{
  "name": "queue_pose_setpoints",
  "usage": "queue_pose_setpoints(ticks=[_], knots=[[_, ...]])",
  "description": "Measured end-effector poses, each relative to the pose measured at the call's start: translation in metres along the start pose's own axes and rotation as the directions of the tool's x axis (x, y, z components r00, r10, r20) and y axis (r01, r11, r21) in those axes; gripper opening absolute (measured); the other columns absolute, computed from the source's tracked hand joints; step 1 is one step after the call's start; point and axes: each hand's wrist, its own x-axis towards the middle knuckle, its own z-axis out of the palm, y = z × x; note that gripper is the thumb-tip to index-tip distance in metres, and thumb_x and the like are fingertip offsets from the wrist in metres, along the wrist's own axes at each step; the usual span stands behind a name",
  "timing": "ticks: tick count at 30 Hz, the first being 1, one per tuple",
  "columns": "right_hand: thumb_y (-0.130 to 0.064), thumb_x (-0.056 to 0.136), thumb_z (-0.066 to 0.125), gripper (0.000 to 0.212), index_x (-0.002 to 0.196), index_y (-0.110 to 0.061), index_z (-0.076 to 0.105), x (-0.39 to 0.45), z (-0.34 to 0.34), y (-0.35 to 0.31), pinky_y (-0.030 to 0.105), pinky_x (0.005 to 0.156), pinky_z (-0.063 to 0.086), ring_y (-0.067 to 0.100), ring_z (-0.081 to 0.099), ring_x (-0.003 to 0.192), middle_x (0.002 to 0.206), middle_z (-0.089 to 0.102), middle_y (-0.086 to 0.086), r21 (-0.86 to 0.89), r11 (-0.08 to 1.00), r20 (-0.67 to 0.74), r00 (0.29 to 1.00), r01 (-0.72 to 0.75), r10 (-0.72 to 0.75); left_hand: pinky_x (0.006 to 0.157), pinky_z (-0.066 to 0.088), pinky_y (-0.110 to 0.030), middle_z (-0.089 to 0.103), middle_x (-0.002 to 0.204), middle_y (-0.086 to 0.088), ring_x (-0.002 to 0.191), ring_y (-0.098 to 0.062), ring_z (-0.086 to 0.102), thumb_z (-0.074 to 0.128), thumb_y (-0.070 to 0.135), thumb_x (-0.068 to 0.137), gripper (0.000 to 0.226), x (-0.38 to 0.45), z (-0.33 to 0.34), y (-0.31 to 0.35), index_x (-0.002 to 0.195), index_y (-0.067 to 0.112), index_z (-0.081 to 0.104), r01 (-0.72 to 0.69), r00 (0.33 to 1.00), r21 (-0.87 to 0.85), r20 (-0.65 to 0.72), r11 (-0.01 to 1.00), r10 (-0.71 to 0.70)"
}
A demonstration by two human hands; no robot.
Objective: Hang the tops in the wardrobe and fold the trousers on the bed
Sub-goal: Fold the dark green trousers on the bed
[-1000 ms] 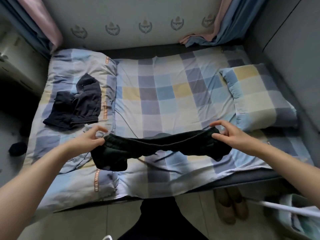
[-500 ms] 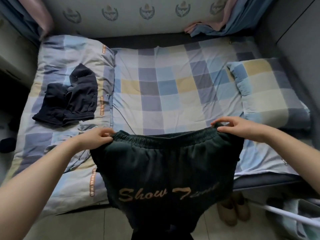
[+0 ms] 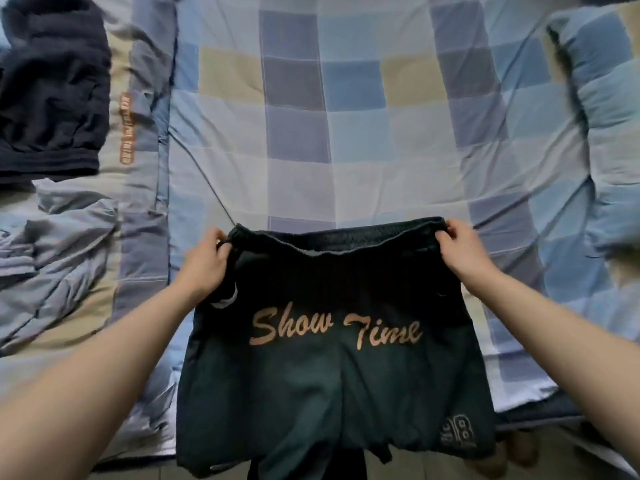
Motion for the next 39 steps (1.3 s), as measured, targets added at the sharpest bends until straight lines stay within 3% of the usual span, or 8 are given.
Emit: queue_pose_setpoints(ticks=[6,11,14,21,26,29,33,39], knots=[[-0.012,0.094,0.043,0.019,0.082,-0.008,0.057,0.043,-0.003,-0.016,0.032,0.067,0.029,0.028,0.051,0.085,0.086,0.057,0.017,-0.06,0.997,-0.163,0.984,0.056,-0.066,0.082,0.044,-0.044,0.066,0.101,-0.025,0.097,-0.043,0.06,0.049,0.019,0.099,0.014,0.059,-0.007,0.01,0.103,0.009,0.058,-0.061,0.997,-0.117,-0.061,0.991,0.054],[-0.018,0.096,0.043,0.031,0.118,-0.003,0.06,0.128,-0.014,-0.064,0.035,0.087,0.039,0.034,0.054,0.112,0.12,0.061,0.019,-0.094,0.989,-0.21,0.969,0.11,-0.128,0.096,0.041,-0.041,0.061,0.122,-0.026,0.113,-0.039,0.056,0.049,0.023,0.099,0.031,0.133,-0.033,0.052,0.124,0.007,0.058,-0.153,0.958,-0.024,-0.248,0.988,0.143],[-0.019,0.097,0.045,0.043,0.137,-0.007,0.044,0.165,-0.003,-0.069,0.035,0.1,0.037,0.029,0.047,0.125,0.14,0.048,0.012,-0.035,0.999,-0.178,0.983,0.039,-0.045,0.111,0.029,-0.045,0.039,0.146,-0.026,0.133,-0.041,0.037,0.045,0.027,0.099,0.055,0.159,-0.023,0.068,0.149,0.007,0.032,-0.153,0.944,0.174,-0.264,0.973,0.196],[-0.023,0.093,0.051,0.048,0.132,0.004,0.042,0.11,0.049,0.047,0.041,0.104,0.036,0.039,0.044,0.126,0.137,0.046,0.024,-0.084,0.962,-0.036,0.966,-0.258,0.256,0.115,0.012,-0.059,-0.002,0.164,0.007,0.15,-0.029,-0.004,0.038,0.048,0.098,0.066,0.045,0.118,0.055,0.154,0.038,0.004,-0.442,0.896,0.487,0.2,0.753,0.397],[-0.02,0.092,0.049,0.025,0.076,-0.003,0.057,0.061,0.042,0.131,0.037,0.063,0.035,0.026,0.051,0.078,0.078,0.055,0.018,0.033,0.929,-0.1,0.924,-0.368,0.369,0.112,-0.005,-0.065,-0.021,0.16,0.009,0.147,-0.034,-0.02,0.027,0.055,0.098,0.065,-0.04,0.19,0.014,0.148,0.049,-0.013,-0.67,0.74,0.491,0.495,0.557,0.455],[-0.038,0.094,0.053,0.032,0.102,-0.008,0.061,0.023,0.037,0.163,0.035,0.081,0.044,0.026,0.057,0.093,0.098,0.063,0.007,0.045,0.902,0.064,0.902,-0.429,0.426,0.11,0.01,-0.069,-0.006,0.163,-0.001,0.147,-0.042,-0.004,0.041,0.053,0.095,0.066,-0.078,0.204,0.001,0.152,0.046,0.008,-0.716,0.695,0.484,0.559,0.503,0.452],[-0.029,0.089,0.066,0.032,0.116,-0.011,0.064,-0.017,0.033,0.188,0.042,0.095,0.048,0.026,0.064,0.102,0.11,0.069,0.008,0.015,0.911,0.318,0.866,-0.411,0.386,0.1,0.037,-0.068,0.035,0.155,-0.008,0.138,-0.049,0.032,0.069,0.043,0.075,0.059,-0.098,0.199,0.008,0.132,0.033,0.056,-0.7,0.709,0.52,0.592,0.489,0.384],[-0.023,0.09,0.063,0.023,0.108,-0.008,0.061,-0.056,0.016,0.19,0.039,0.08,0.046,0.037,0.06,0.101,0.106,0.069,0.017,-0.101,0.941,-0.002,0.946,-0.323,0.325,0.112,0.014,-0.053,0.013,0.162,-0.002,0.145,-0.036,0.012,0.045,0.032,0.086,0.034,-0.093,0.197,0.047,0.114,0.018,0.058,-0.667,0.742,0.516,0.527,0.538,0.415]])
